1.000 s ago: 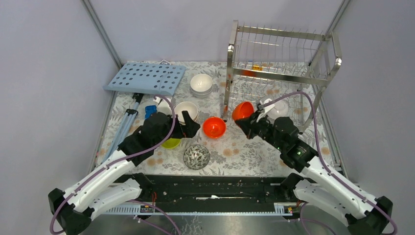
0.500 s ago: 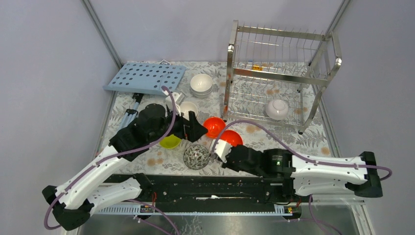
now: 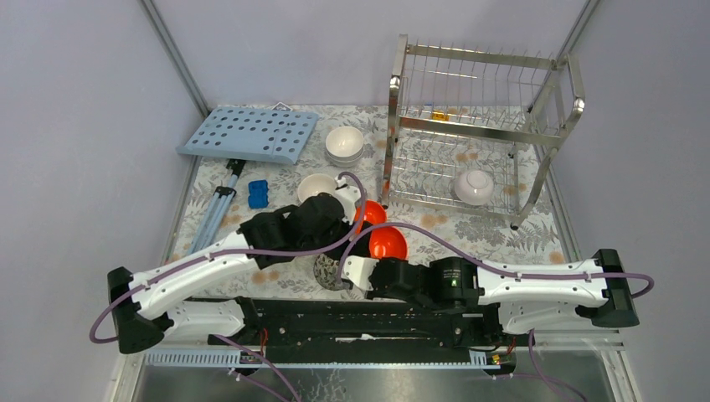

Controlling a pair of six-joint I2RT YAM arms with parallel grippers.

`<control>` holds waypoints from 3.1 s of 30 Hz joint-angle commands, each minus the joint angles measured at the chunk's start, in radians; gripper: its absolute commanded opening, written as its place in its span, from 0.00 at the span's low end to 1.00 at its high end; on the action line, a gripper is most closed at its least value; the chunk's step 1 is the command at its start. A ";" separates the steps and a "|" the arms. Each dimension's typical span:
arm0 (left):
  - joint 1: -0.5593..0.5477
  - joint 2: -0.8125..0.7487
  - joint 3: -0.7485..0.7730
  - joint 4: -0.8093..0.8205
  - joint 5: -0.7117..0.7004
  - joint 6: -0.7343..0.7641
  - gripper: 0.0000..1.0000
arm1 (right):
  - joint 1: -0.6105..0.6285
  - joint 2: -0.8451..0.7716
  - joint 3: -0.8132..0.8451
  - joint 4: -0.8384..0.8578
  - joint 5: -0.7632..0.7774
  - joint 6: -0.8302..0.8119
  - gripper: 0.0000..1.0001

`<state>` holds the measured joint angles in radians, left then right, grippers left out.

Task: Unload the bowls from the dish rack
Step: Place the bowl with the bowl.

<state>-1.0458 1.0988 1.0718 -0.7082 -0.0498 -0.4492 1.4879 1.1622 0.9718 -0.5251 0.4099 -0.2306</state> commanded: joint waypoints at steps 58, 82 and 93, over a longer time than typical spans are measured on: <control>0.337 0.425 -0.024 0.436 -0.076 -0.154 0.00 | 0.049 -0.371 -0.279 0.033 0.679 1.009 0.82; 0.338 0.348 -0.012 0.353 -0.079 -0.138 0.65 | -0.025 -0.247 -0.198 0.032 0.640 0.954 0.78; 0.338 0.366 -0.070 0.388 -0.093 -0.129 0.23 | -0.396 -0.264 -0.223 0.098 0.389 0.968 0.59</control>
<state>-0.7132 1.4559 1.0191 -0.3645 -0.1219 -0.5850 1.1919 0.9199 0.7376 -0.4389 0.8623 0.7074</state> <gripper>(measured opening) 0.273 0.589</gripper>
